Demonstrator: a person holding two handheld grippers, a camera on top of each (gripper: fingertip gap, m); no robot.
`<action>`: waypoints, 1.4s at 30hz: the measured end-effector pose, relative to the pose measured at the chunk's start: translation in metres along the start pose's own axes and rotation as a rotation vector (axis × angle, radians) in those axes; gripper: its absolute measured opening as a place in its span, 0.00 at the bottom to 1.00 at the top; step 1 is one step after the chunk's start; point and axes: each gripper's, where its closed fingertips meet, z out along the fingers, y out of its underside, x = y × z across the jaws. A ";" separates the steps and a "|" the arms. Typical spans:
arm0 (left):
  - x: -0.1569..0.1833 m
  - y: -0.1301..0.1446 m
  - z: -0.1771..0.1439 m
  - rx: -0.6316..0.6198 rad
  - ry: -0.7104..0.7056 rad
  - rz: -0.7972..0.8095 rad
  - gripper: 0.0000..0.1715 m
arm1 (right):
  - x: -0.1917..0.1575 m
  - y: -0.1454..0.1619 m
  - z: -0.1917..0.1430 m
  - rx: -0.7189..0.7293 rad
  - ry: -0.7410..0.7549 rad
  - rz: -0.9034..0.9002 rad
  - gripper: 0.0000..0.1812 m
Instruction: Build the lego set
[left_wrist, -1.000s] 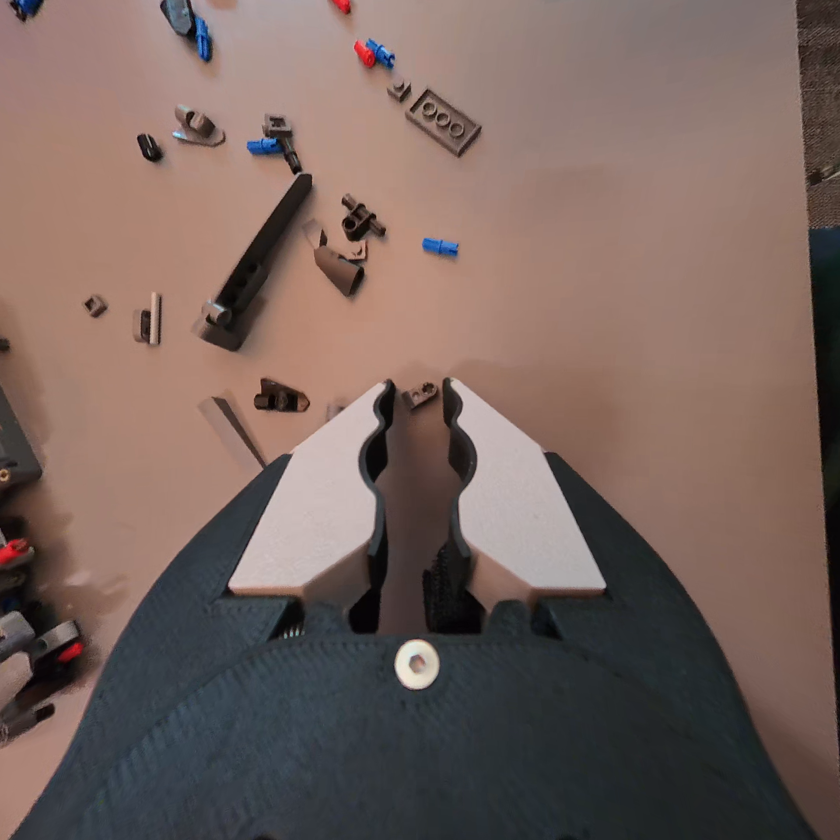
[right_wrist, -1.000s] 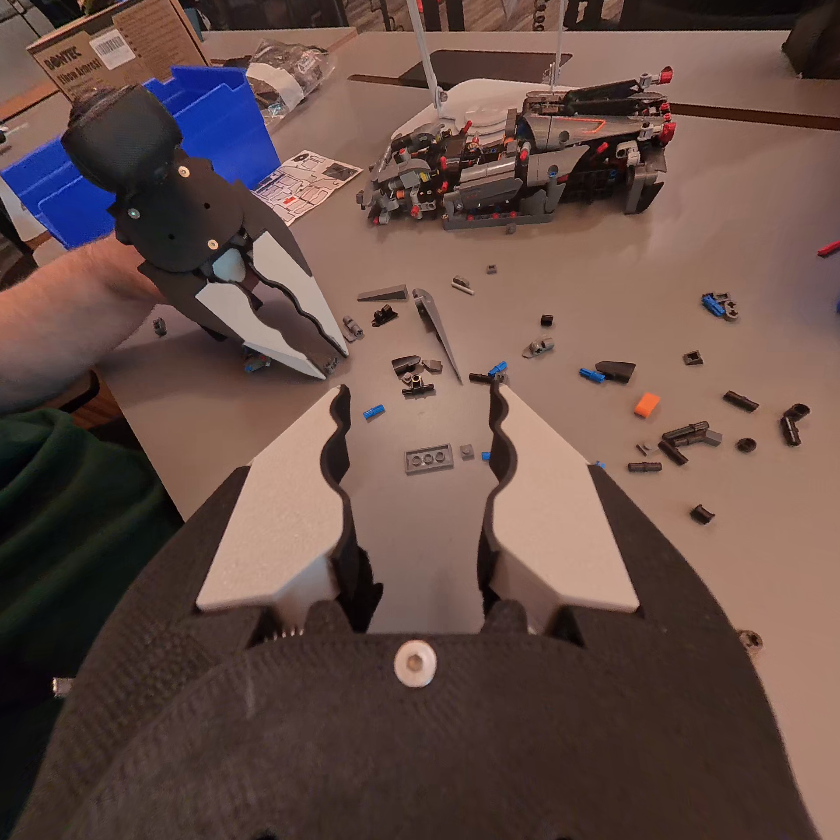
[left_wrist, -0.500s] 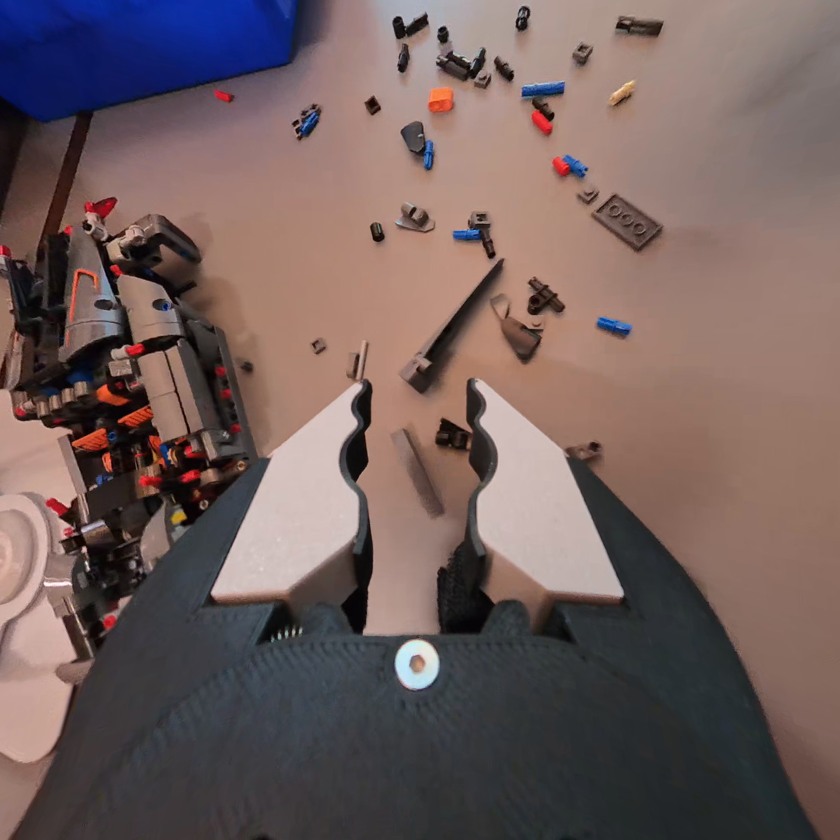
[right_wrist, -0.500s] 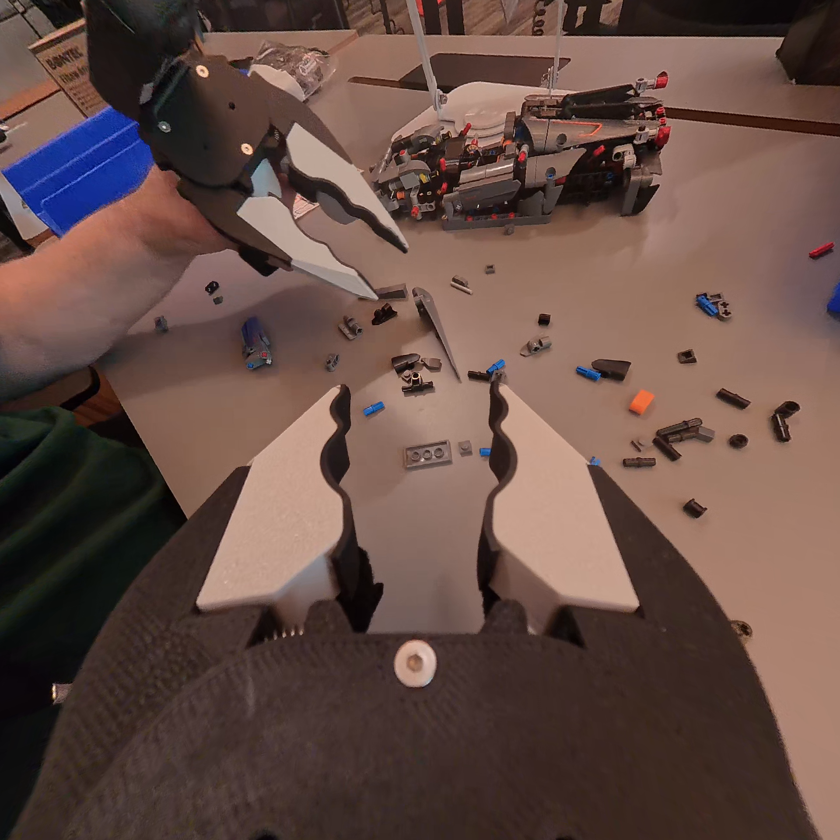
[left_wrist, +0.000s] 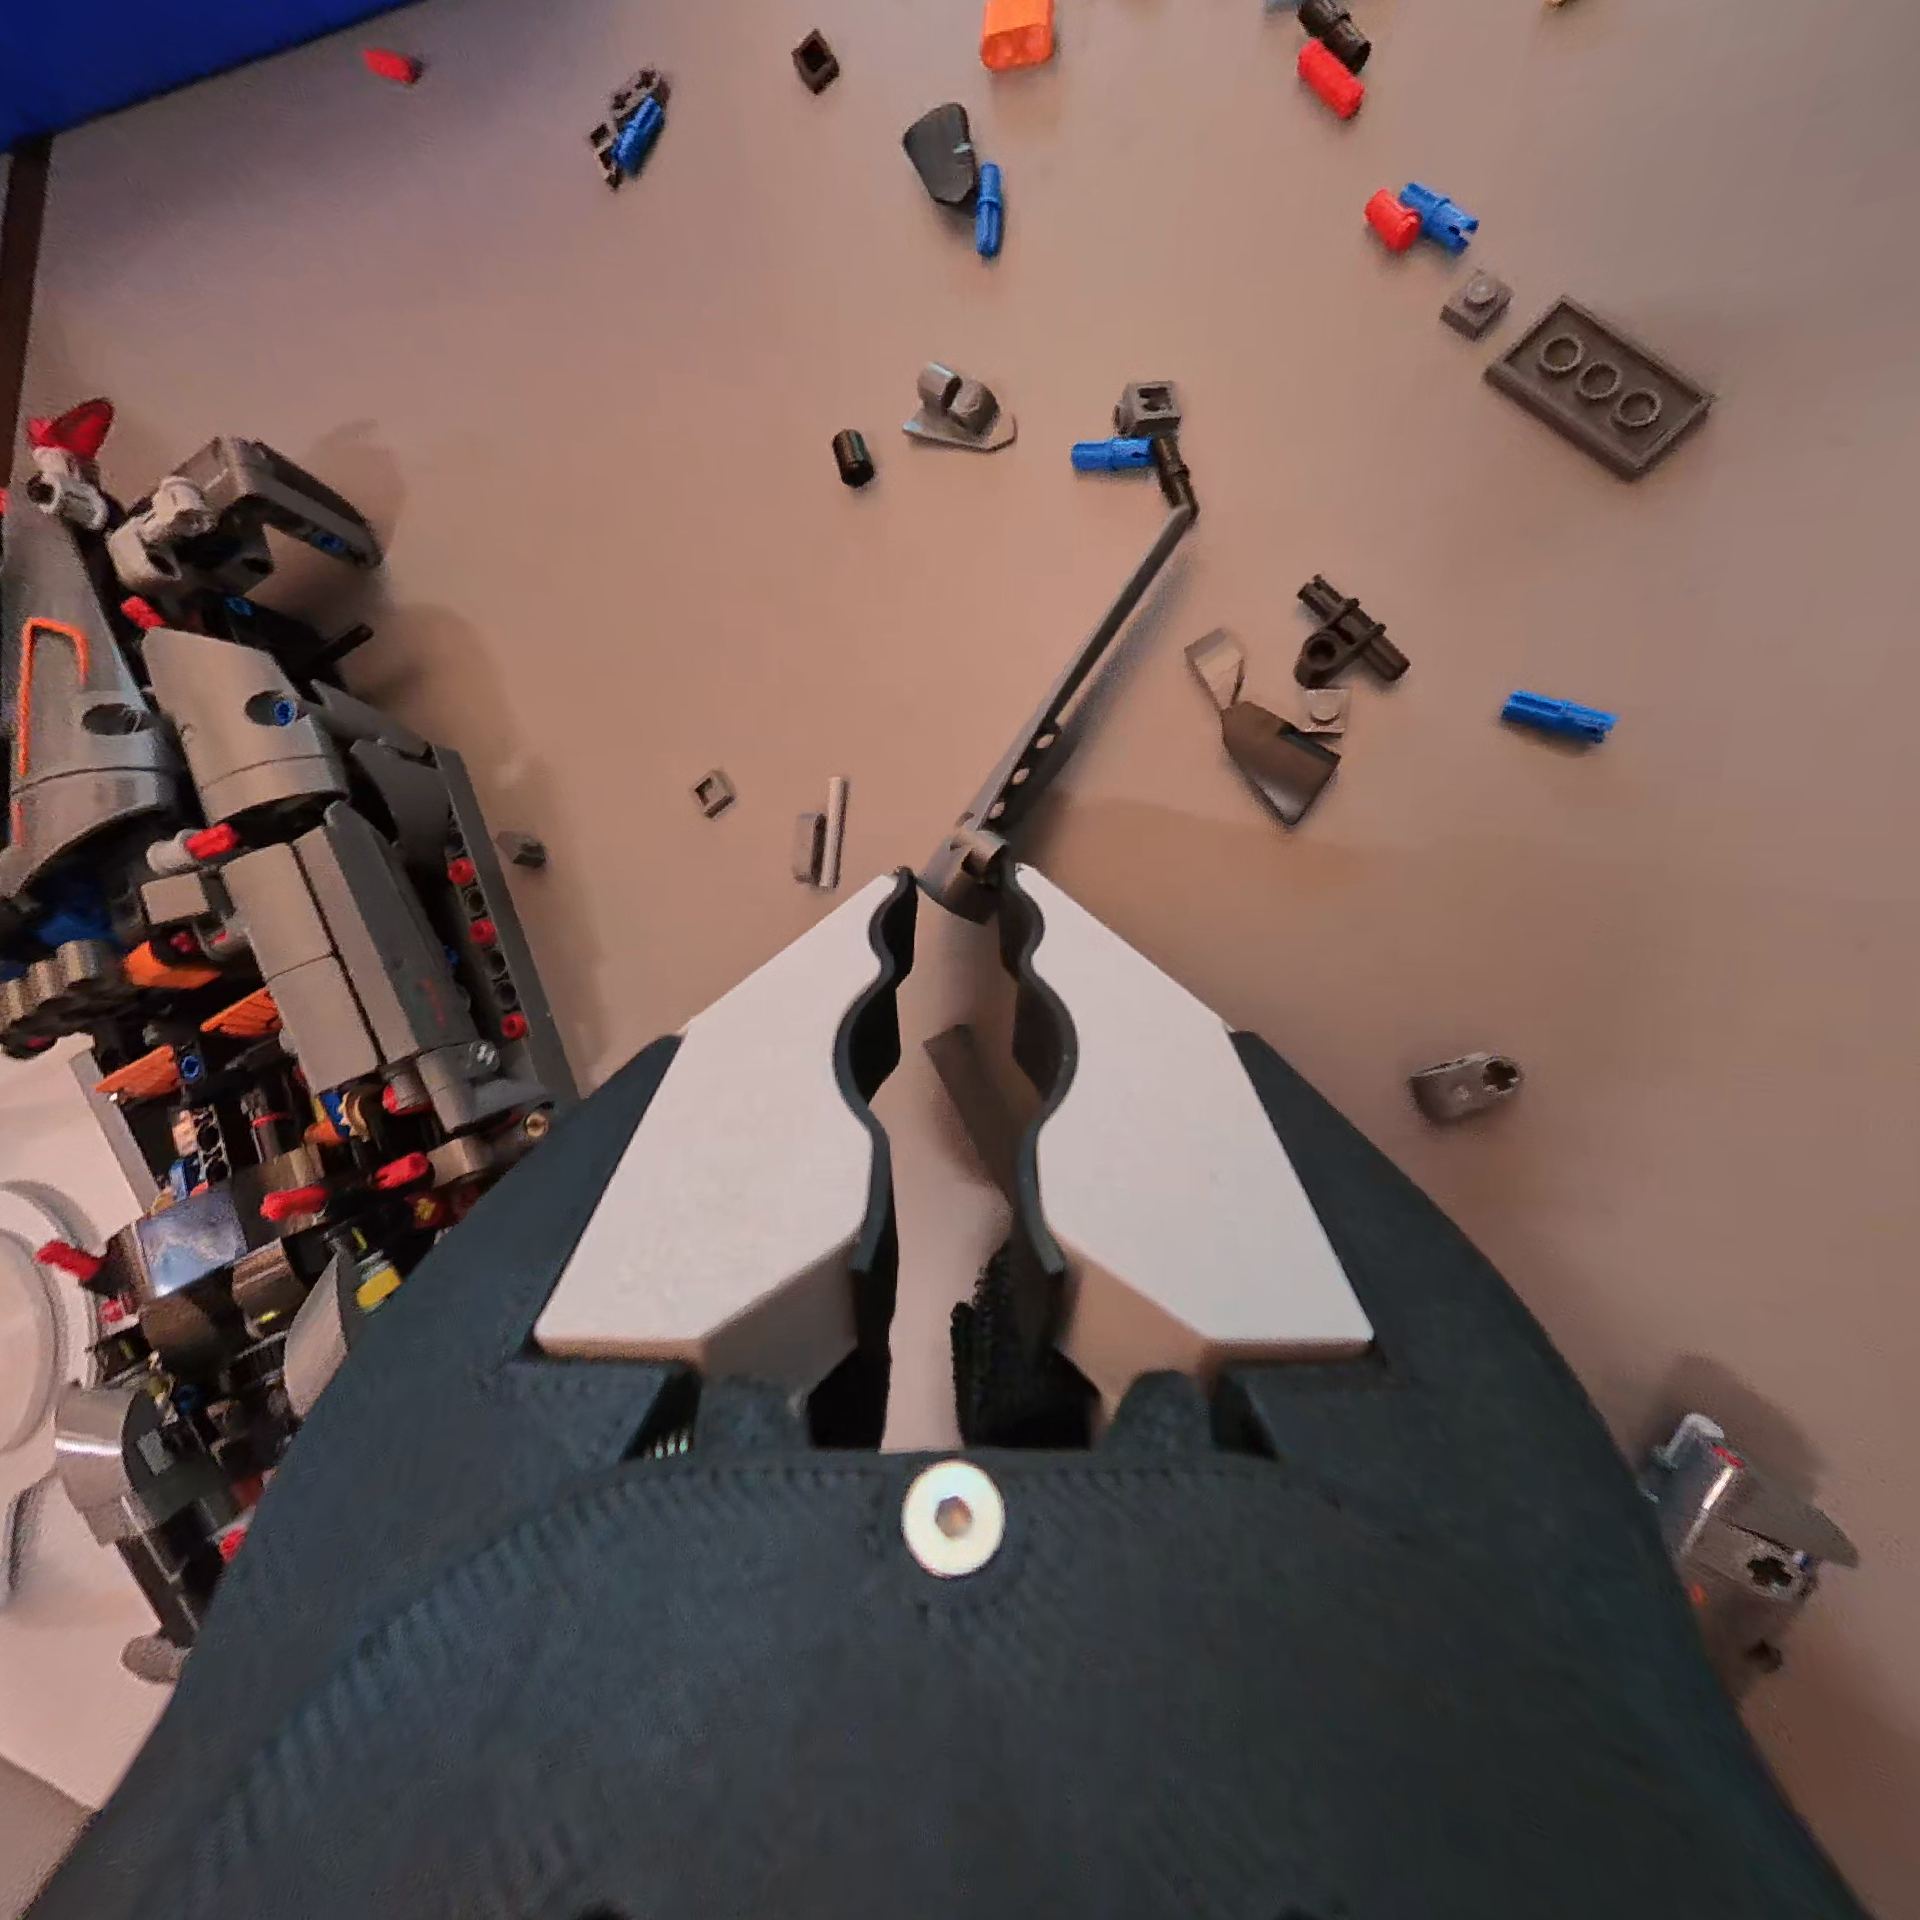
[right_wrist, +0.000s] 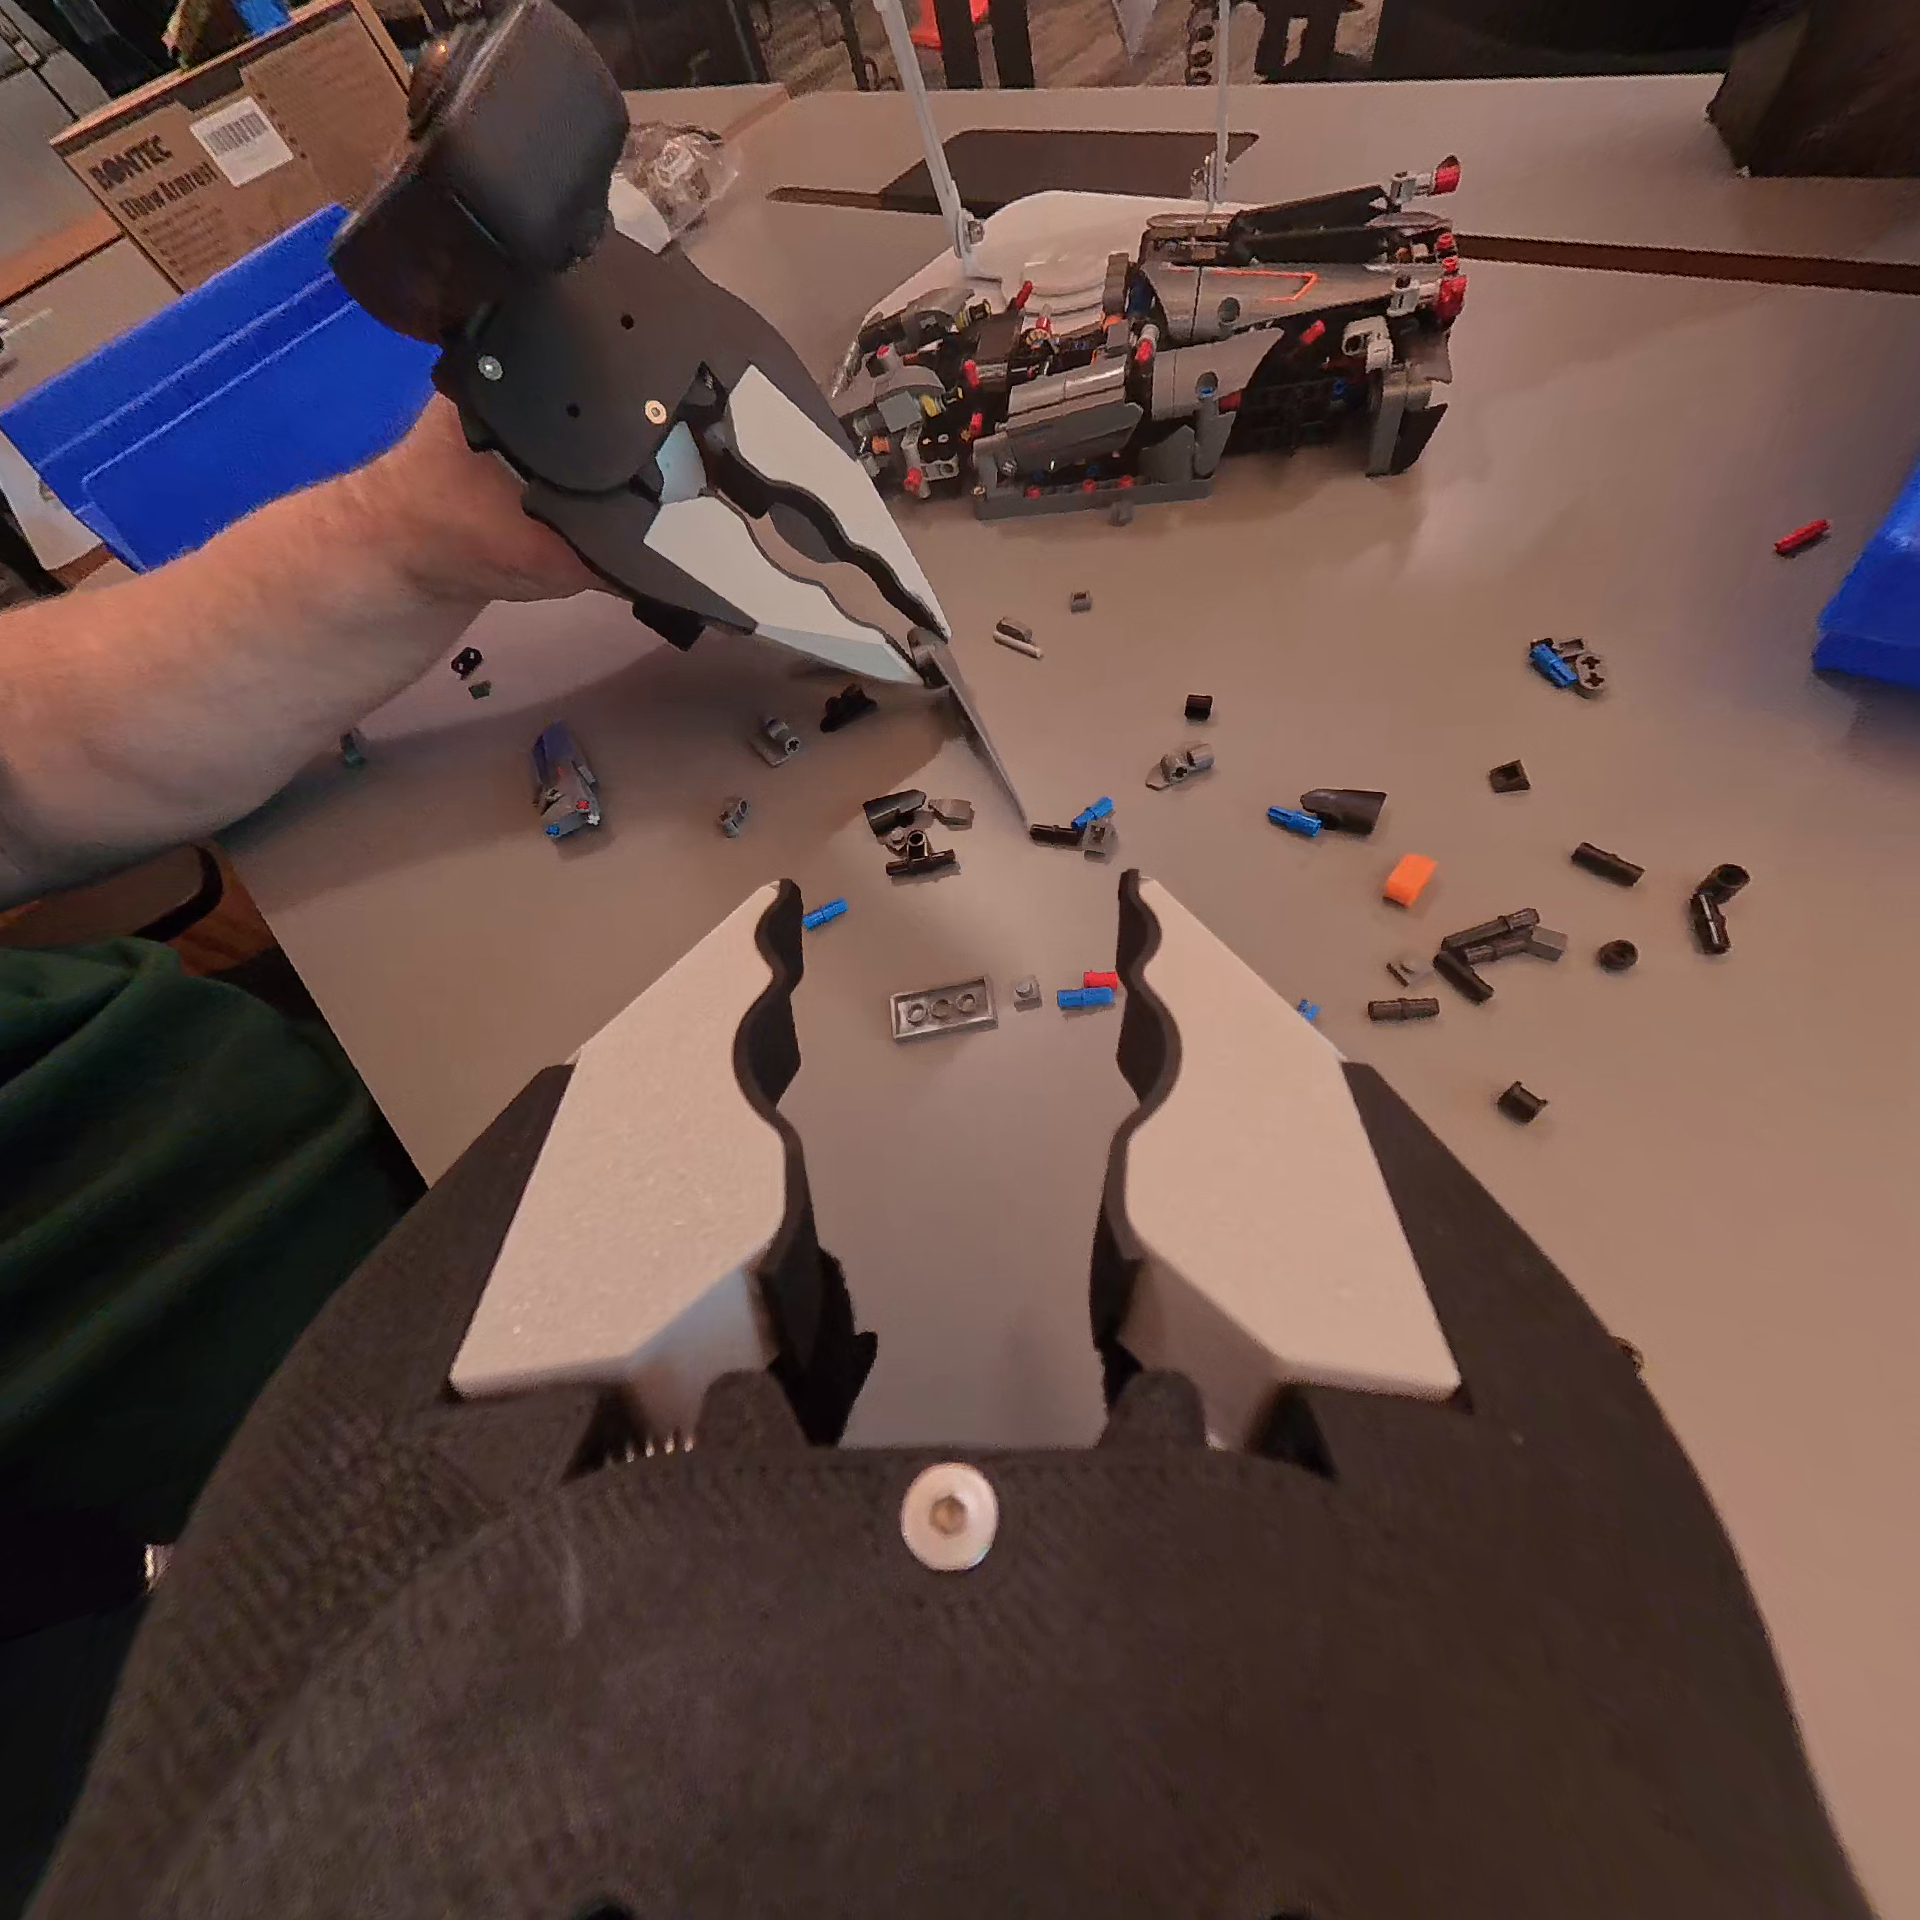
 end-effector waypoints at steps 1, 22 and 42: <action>-0.002 0.001 -0.001 0.001 -0.002 -0.016 0.08 | 0.001 0.001 -0.001 -0.001 0.000 0.002 0.33; -0.035 0.075 -0.068 -0.063 -0.134 -0.333 0.08 | 0.006 0.002 -0.013 -0.003 0.005 -0.005 0.32; -0.025 0.133 -0.169 -0.115 -0.279 -0.454 0.14 | -0.001 0.003 -0.012 -0.008 -0.011 -0.017 0.32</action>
